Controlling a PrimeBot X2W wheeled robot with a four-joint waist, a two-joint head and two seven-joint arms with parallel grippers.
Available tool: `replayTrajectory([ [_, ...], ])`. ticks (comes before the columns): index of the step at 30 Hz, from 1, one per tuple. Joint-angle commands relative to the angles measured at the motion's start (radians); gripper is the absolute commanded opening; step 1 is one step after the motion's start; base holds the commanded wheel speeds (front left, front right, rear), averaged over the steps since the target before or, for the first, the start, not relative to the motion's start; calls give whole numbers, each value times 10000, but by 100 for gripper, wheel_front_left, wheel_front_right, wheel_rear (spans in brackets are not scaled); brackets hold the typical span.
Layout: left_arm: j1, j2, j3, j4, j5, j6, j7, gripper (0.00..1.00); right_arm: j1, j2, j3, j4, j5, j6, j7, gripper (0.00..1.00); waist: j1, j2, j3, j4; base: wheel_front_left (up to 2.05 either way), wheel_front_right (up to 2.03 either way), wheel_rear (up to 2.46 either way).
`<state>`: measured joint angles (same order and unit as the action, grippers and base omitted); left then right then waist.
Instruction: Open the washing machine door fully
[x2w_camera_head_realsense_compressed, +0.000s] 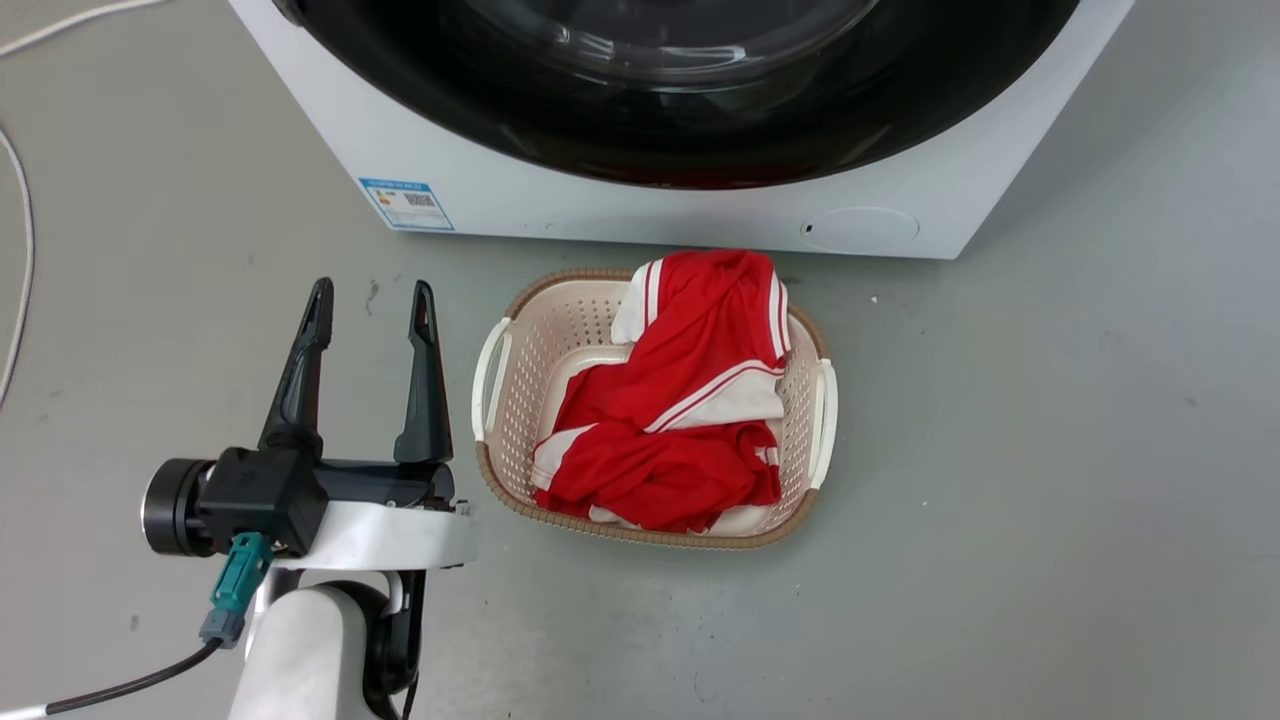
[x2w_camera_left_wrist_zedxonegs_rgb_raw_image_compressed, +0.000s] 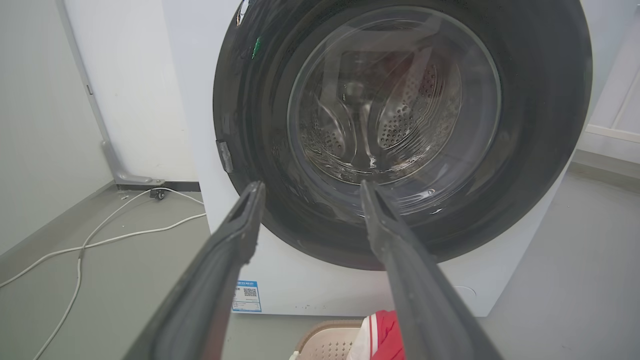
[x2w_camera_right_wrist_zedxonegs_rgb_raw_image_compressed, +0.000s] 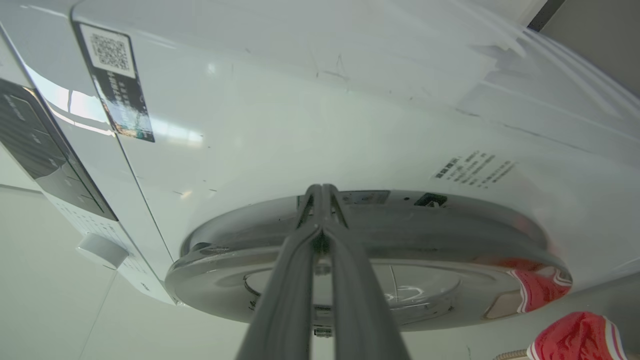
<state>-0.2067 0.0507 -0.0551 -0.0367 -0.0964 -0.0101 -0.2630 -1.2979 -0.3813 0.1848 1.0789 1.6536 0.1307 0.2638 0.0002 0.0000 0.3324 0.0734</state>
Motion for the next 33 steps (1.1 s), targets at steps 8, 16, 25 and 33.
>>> replayTrajectory([
  [8,-406,-7,-105,-123,13,-52,-27,100,-1392,389,805,1107,-699,0,546,0,-2,0,620,238,0,0,0],
  [16,-717,-7,-227,-230,48,-83,-27,100,-2235,597,1147,1755,-1099,0,618,0,-2,0,1171,397,0,0,0],
  [25,-857,-7,-408,-182,-4,-16,-27,100,-2453,647,1210,1967,-1036,0,1616,0,-2,0,1393,433,0,0,0],
  [33,-789,-7,-463,-73,-26,-9,-27,100,-1806,717,1104,1529,-683,2,3119,0,-2,0,1137,304,0,0,0],
])
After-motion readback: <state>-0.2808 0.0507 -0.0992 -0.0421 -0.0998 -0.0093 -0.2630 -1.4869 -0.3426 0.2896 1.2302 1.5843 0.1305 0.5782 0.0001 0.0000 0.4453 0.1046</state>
